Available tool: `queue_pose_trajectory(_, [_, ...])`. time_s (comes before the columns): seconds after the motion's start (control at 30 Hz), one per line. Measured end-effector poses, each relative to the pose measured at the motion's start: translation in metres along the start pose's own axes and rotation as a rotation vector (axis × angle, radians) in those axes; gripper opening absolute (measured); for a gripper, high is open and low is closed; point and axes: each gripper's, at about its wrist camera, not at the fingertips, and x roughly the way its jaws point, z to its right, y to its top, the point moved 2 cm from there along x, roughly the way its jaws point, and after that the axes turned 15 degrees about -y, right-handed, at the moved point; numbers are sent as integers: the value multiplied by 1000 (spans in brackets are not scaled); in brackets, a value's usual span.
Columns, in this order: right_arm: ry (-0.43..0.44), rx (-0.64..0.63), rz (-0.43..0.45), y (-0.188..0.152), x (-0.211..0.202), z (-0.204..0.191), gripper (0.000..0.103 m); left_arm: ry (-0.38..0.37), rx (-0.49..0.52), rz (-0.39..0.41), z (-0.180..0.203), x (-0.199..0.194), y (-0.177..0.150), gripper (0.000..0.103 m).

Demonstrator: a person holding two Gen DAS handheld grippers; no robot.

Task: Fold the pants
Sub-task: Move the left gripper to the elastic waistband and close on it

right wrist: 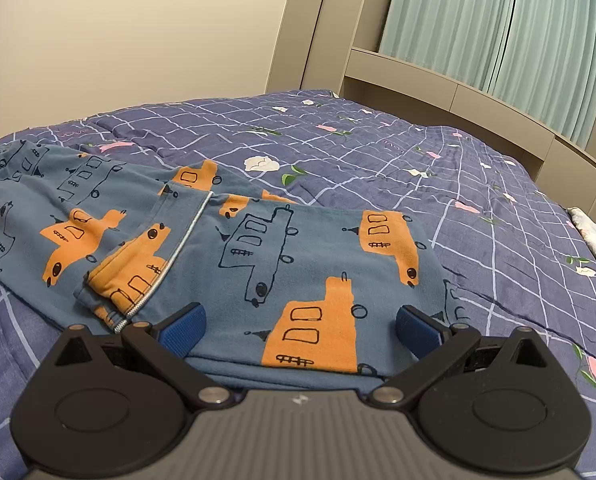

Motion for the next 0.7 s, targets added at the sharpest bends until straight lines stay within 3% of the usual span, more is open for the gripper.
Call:
queue_pose_trajectory(0.17, [0,-1,0,0,0,0,103,58,12,-32,-2,8,5,102])
queue_pose_trajectory(0.7, [-1,-1,2,0,0,0,103,64,-10,-37,1,19,13,102])
